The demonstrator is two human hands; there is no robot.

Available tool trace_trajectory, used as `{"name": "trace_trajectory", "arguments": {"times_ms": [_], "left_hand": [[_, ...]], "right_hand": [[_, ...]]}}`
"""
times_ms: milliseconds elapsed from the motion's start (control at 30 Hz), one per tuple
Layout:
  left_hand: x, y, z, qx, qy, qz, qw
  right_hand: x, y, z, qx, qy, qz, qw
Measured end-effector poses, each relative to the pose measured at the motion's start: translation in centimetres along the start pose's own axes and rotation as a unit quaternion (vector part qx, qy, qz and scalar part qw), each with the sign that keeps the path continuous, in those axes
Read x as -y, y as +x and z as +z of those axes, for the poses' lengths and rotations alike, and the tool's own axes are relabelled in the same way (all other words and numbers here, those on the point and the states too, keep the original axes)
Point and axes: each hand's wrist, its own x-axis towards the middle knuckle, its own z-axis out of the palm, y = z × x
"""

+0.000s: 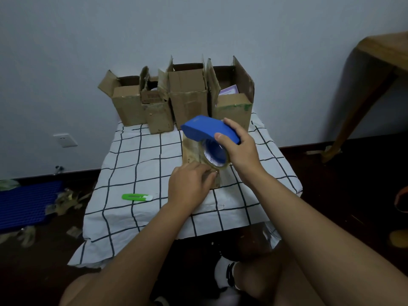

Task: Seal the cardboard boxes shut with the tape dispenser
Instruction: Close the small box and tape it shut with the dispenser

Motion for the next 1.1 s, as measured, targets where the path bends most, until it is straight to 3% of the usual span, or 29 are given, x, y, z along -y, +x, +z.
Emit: {"name": "trace_trajectory", "arguments": {"times_ms": [167,267,367,467,567,667,833,1000,1100], "left_hand": [[-1.1,-0.3,0.3,-0.010,0.072,0.026,0.997],[-2.3,-0.3,0.4,0.005,0.130,0.018,0.991],[-2.4,-0.5,0.9,0.008,0.197,0.064,0.978],[-1.8,-0.7,1.0,-0.017,0.215,0.121,0.969],[-1.9,-0.8,0.9,-0.031,0.219,0.129,0.967],[-1.8,-1.0,0.4,-0.013,0.146,0.099,0.984],[-0.6,-0.2,-0.7,0.027,-0.033,-0.026,0.999],[0.3,0.7,-1.0,0.061,-0.094,-0.048,0.993],[1.0,0.6,-1.1,0.066,-0.096,-0.008,0.993]], "right_hand": [[-0.7,0.2,-0.6,-0.010,0.027,0.003,1.000],[-0.5,0.6,-1.8,-0.064,0.054,0.010,0.996],[0.1,1.0,-3.3,-0.103,0.074,0.009,0.992],[0.0,0.8,-4.0,-0.095,0.068,0.004,0.993],[-0.2,0.4,-4.0,-0.077,0.055,-0.003,0.996],[-0.1,0.3,-3.5,-0.059,0.056,-0.004,0.997],[0.1,0.6,-1.6,-0.020,0.042,-0.009,0.999],[-0.4,0.6,-0.6,-0.013,0.028,-0.004,1.000],[-0.7,0.8,-0.9,-0.021,0.029,0.007,0.999]]}}
